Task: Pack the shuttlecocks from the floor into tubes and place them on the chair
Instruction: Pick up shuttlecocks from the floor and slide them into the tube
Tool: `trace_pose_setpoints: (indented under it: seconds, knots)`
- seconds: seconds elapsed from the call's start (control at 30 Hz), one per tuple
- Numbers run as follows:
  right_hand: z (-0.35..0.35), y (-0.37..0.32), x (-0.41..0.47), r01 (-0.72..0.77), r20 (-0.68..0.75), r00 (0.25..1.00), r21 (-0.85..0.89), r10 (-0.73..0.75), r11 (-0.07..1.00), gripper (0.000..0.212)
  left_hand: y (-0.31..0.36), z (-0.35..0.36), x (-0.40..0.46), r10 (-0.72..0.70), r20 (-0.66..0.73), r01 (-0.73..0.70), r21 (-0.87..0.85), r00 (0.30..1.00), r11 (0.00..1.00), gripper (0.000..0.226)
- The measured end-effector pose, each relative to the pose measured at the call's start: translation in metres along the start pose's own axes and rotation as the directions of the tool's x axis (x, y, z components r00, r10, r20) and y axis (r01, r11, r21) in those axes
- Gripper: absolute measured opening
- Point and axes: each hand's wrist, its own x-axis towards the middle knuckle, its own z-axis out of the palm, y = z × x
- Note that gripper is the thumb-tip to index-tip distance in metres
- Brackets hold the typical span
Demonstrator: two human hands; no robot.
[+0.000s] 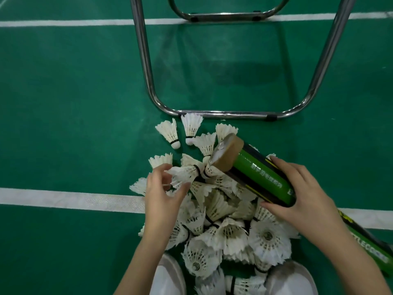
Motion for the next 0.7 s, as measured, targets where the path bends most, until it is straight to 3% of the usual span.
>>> trace_pose_setpoints:
  seconds: [0.13, 0.27, 0.43, 0.53, 0.7]
  knots:
    - [0.001, -0.002, -0.002, -0.063, 0.011, 0.998, 0.042, 0.062, 0.997, 0.089, 0.004, 0.005, -0.001, -0.043, 0.031, 0.043, -0.019, 0.999, 0.999, 0.052]
    - [-0.001, -0.004, -0.001, -0.031, 0.017, 0.999, -0.007, 0.031, 1.0, 0.083, 0.007, 0.009, -0.001, -0.054, 0.03, 0.056, -0.074, 0.998, 0.996, 0.048]
    - [-0.002, -0.005, -0.004, 0.001, -0.007, 1.0, -0.012, -0.001, 1.0, 0.079, 0.027, -0.007, 0.0, -0.028, -0.008, 0.023, -0.367, 1.0, 0.93, 0.045]
    - [0.0, -0.004, -0.007, 0.01, -0.016, 1.0, -0.033, -0.011, 0.999, 0.077, 0.042, -0.021, 0.002, -0.002, -0.043, -0.018, -0.459, 0.999, 0.888, 0.044]
    - [0.0, -0.007, -0.008, 0.035, -0.023, 0.999, -0.029, -0.035, 0.999, 0.076, 0.058, -0.031, -0.003, 0.067, -0.026, -0.071, -0.46, 0.997, 0.885, 0.041]
